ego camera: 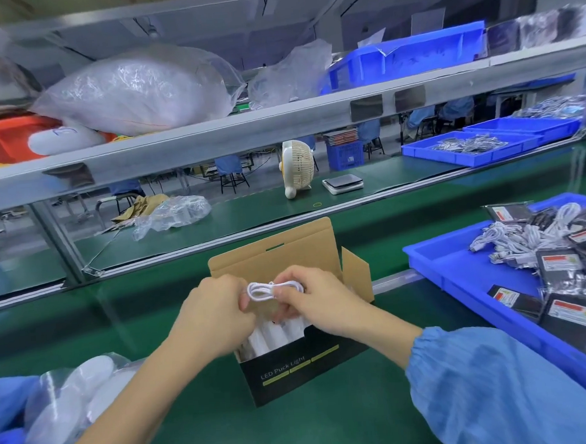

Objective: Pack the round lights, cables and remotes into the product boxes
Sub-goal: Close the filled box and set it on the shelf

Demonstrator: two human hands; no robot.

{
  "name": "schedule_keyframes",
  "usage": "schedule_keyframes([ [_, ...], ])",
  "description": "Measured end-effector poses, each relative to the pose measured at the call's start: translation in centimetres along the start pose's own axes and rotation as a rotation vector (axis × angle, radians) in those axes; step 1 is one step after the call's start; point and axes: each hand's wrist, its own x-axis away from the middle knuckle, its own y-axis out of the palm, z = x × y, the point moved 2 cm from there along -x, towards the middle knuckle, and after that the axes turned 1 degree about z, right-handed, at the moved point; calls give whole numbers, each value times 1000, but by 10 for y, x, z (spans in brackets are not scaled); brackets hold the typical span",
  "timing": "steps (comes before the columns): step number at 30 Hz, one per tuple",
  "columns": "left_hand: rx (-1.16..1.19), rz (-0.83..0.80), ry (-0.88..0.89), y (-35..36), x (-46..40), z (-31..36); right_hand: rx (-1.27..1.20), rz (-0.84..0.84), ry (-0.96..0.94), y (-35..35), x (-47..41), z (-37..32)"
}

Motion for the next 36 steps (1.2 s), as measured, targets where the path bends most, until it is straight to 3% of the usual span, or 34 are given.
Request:
schedule_keyframes([
  [4, 110, -121, 201, 8, 14, 3, 70, 42, 31, -6, -11, 8],
  [8, -5, -266, 344, -4, 11, 2, 118, 89, 29, -7, -15, 17],
  [13, -119, -550, 339, -6, 3, 5, 155, 105, -25, -8, -10, 25],
  [20, -304, -666, 317, 2, -17, 9, 256, 117, -137, -2, -5, 27],
  [26, -403, -509, 544, 13, -13, 11, 263, 111, -154, -3, -3, 25],
  [36, -349, -347, 593, 14, 3, -5, 124, 110, -67, -9, -4, 30],
])
